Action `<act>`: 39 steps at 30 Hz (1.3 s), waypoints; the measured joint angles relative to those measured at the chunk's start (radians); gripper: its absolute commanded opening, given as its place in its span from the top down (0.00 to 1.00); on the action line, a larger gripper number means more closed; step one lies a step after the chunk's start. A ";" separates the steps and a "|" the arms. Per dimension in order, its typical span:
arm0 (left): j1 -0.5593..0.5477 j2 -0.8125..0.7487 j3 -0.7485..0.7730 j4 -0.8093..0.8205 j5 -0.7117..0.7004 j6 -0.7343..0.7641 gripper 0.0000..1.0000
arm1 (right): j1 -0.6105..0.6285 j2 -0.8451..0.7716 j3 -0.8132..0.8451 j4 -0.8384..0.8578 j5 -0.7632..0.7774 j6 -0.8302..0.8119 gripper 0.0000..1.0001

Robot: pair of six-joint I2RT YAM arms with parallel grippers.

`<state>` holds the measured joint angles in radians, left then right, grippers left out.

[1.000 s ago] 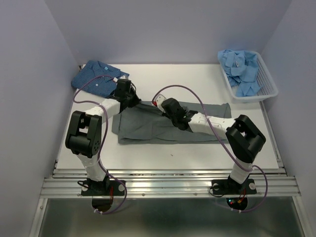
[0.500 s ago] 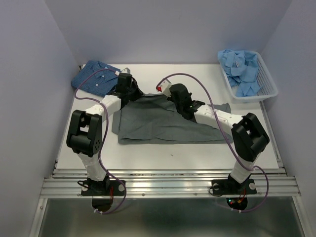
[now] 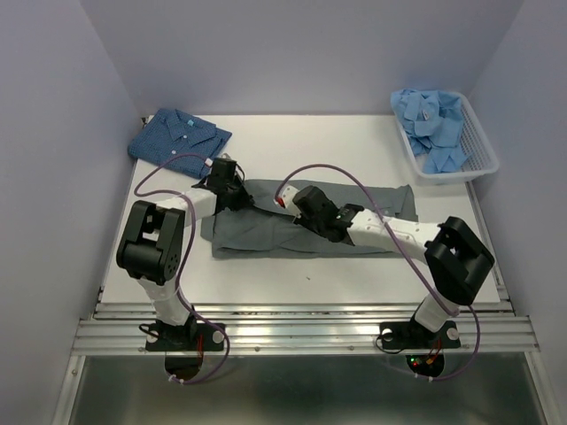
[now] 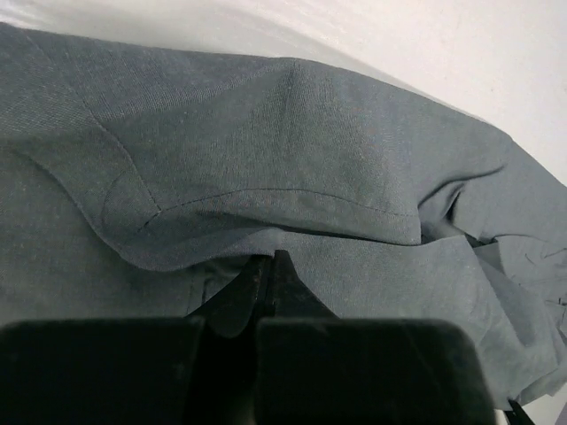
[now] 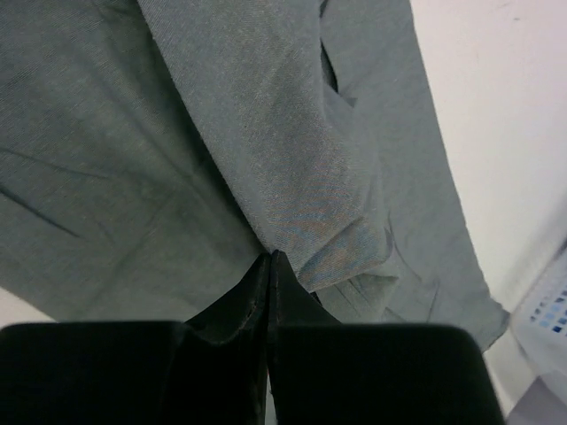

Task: Fold and stack the long sleeve shirts
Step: Fold the shirt

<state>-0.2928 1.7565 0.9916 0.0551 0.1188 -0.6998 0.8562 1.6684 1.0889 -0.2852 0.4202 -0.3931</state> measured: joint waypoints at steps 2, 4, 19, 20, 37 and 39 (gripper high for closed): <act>0.000 -0.019 -0.016 0.002 0.005 -0.006 1.00 | 0.003 -0.012 -0.007 -0.017 -0.024 0.035 0.99; 0.000 -0.040 -0.027 0.002 0.005 -0.011 1.00 | 0.010 -0.023 -0.010 -0.035 -0.056 0.073 0.99; 0.000 -0.143 -0.076 -0.077 -0.002 0.018 0.97 | 0.040 -0.070 -0.056 -0.104 -0.210 0.179 0.91; 0.000 -0.143 -0.081 -0.085 -0.001 0.024 0.93 | 0.041 -0.064 -0.057 -0.104 -0.211 0.180 0.88; 0.008 -0.319 -0.032 -0.261 -0.041 0.131 0.01 | 0.023 -0.169 -0.030 -0.126 -0.167 0.343 0.00; 0.008 -0.340 -0.004 -0.249 -0.039 0.136 0.01 | -0.030 -0.190 -0.003 -0.121 -0.179 0.399 0.00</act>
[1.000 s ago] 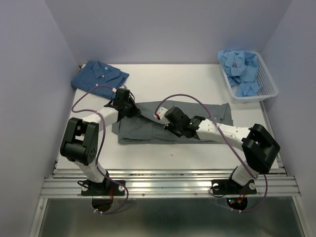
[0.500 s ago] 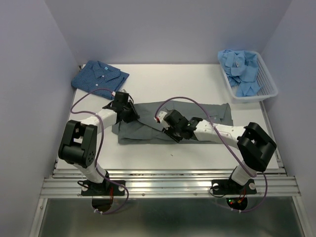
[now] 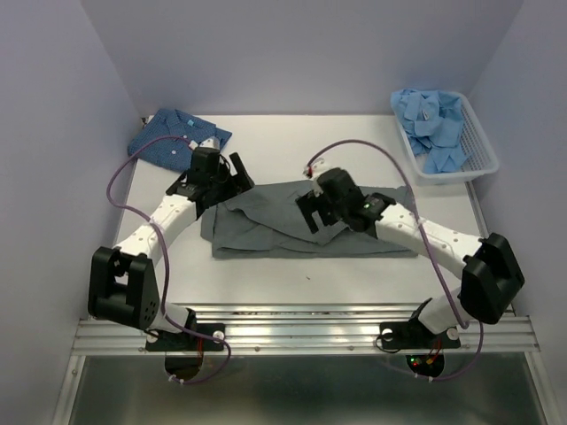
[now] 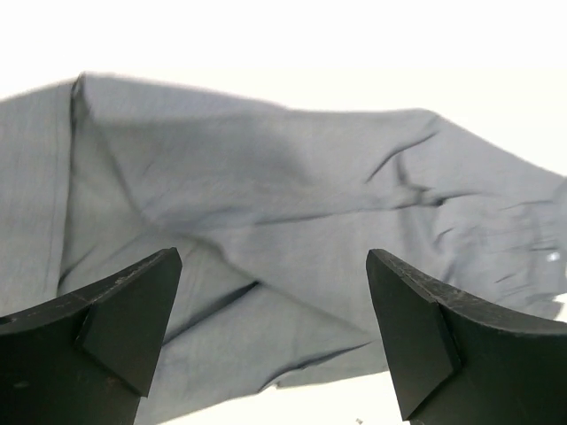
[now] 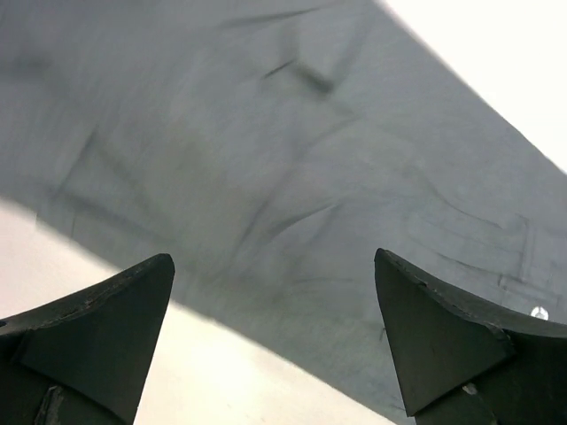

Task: Fold and stack the long sleeve shirts
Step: Fold the shirt

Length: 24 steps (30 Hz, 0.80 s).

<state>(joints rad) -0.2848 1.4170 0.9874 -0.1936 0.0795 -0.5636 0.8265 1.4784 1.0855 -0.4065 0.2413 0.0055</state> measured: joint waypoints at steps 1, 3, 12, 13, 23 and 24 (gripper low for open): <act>0.000 -0.005 0.011 0.023 0.004 0.003 0.01 | -0.039 -0.004 0.011 0.005 -0.005 0.031 0.00; -0.003 0.013 0.028 0.059 0.022 0.003 0.01 | -0.172 -0.003 0.029 0.025 -0.038 0.136 0.00; -0.100 0.330 0.102 0.114 0.068 -0.010 0.01 | -0.597 0.185 0.015 0.048 -0.276 0.438 0.00; -0.108 0.355 0.102 0.114 0.070 -0.012 0.01 | -0.600 0.211 0.005 0.046 -0.294 0.451 0.00; -0.100 0.421 0.150 0.105 0.048 -0.028 0.01 | -0.739 0.224 -0.090 0.137 -0.341 0.541 0.00; -0.100 0.439 0.180 0.092 0.048 -0.027 0.01 | -0.750 0.212 -0.109 0.149 -0.338 0.548 0.00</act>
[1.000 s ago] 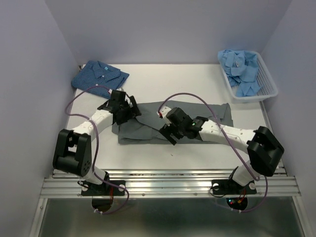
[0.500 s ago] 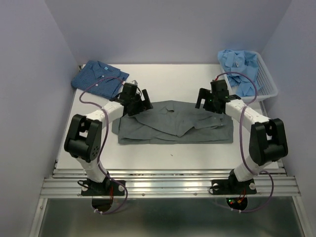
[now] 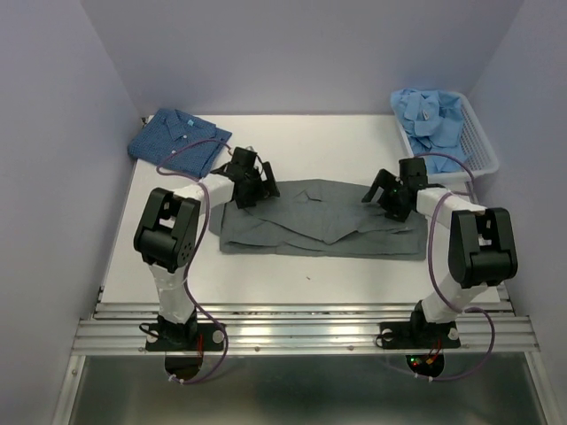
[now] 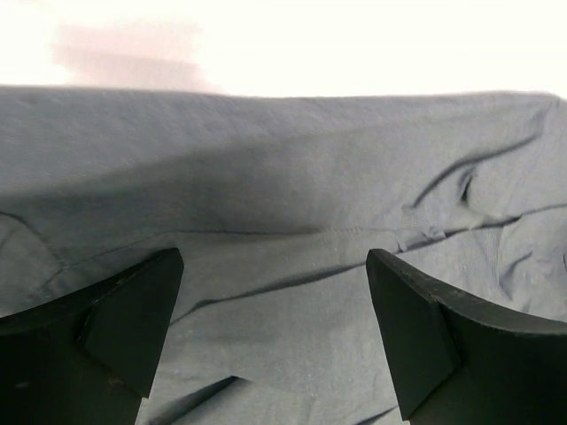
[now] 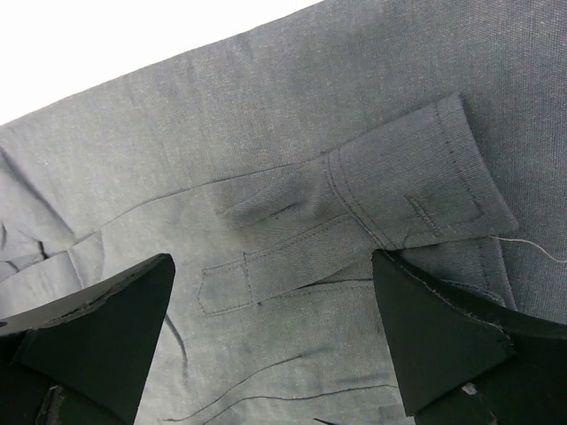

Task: Fold and stack the long sleeve shirts
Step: Fold the shirt

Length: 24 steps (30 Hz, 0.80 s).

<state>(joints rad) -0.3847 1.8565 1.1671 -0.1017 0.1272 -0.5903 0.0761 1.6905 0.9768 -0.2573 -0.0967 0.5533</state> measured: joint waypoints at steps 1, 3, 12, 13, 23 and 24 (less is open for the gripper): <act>0.000 0.021 0.029 -0.006 0.001 0.003 0.01 | -0.015 -0.013 -0.018 0.011 0.003 0.006 0.00; 0.000 0.061 0.082 -0.010 0.006 0.007 0.01 | -0.061 -0.034 -0.049 0.032 -0.008 0.021 0.00; -0.003 0.249 0.364 -0.093 0.047 0.071 0.01 | -0.136 -0.119 -0.175 0.156 -0.084 -0.026 0.00; -0.011 0.292 0.437 -0.114 0.048 0.082 0.01 | -0.127 -0.126 -0.184 0.155 -0.090 -0.036 0.00; -0.032 0.743 1.193 -0.294 0.014 0.185 0.01 | 0.134 -0.200 -0.233 0.076 -0.076 -0.079 0.00; -0.027 0.777 1.244 -0.295 0.017 0.193 0.01 | 0.189 -0.205 -0.235 0.065 -0.084 -0.079 0.00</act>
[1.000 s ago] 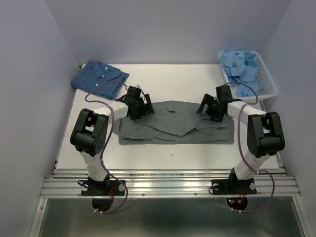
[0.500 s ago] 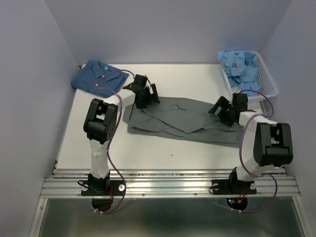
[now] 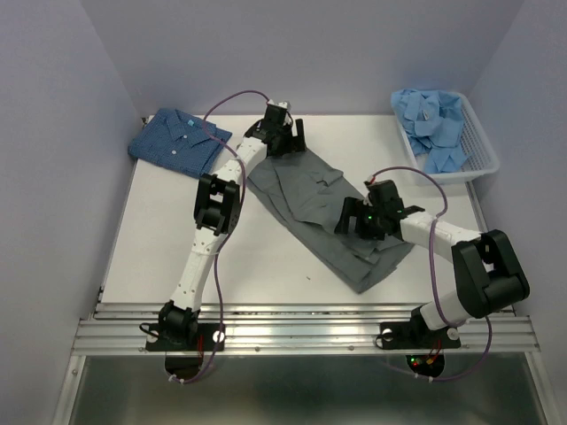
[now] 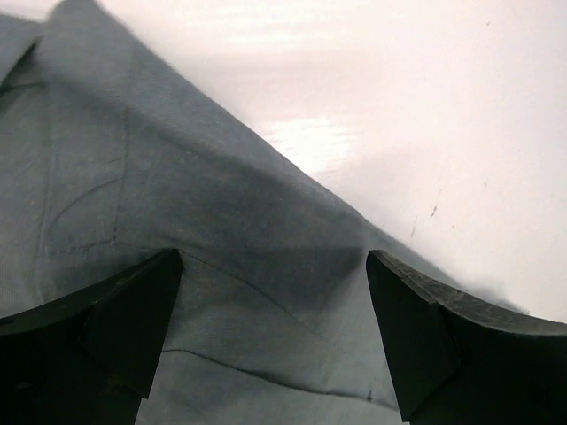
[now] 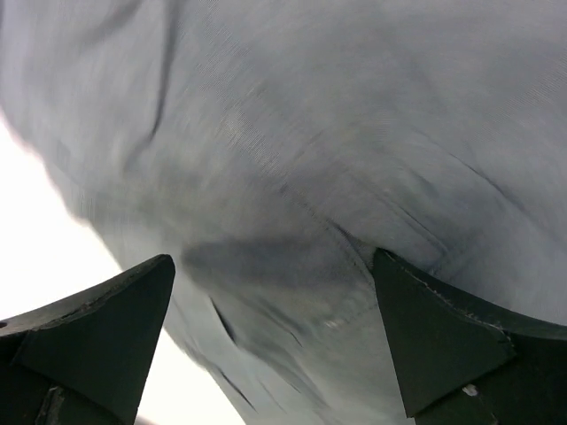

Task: Fold and stack the long sleeve shirts
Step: Fold the shirt

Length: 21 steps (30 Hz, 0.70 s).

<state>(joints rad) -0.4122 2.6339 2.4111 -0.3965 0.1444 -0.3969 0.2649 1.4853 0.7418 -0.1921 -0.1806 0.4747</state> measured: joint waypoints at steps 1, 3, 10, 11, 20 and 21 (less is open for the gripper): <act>0.003 0.024 0.035 0.008 0.011 0.003 0.01 | 0.050 -0.005 -0.001 -0.011 -0.020 0.000 0.00; 0.016 0.035 0.046 0.032 0.054 -0.002 0.01 | 0.159 -0.006 -0.001 -0.028 -0.075 -0.008 0.00; 0.061 0.048 0.042 0.122 0.156 -0.072 0.01 | 0.361 0.011 0.039 -0.131 -0.198 -0.116 0.00; 0.064 0.053 0.047 0.136 0.157 -0.078 0.01 | 0.365 0.013 0.043 -0.145 -0.202 -0.126 0.00; 0.064 0.055 0.033 0.187 0.198 -0.086 0.01 | 0.366 -0.022 0.121 -0.302 -0.104 -0.185 0.00; 0.059 0.037 0.011 0.187 0.187 -0.067 0.01 | 0.366 -0.047 0.133 -0.304 -0.076 -0.185 0.00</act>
<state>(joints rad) -0.3534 2.6705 2.4218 -0.2100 0.3317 -0.4641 0.6308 1.4380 0.8745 -0.4957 -0.2569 0.2901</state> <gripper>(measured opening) 0.986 0.997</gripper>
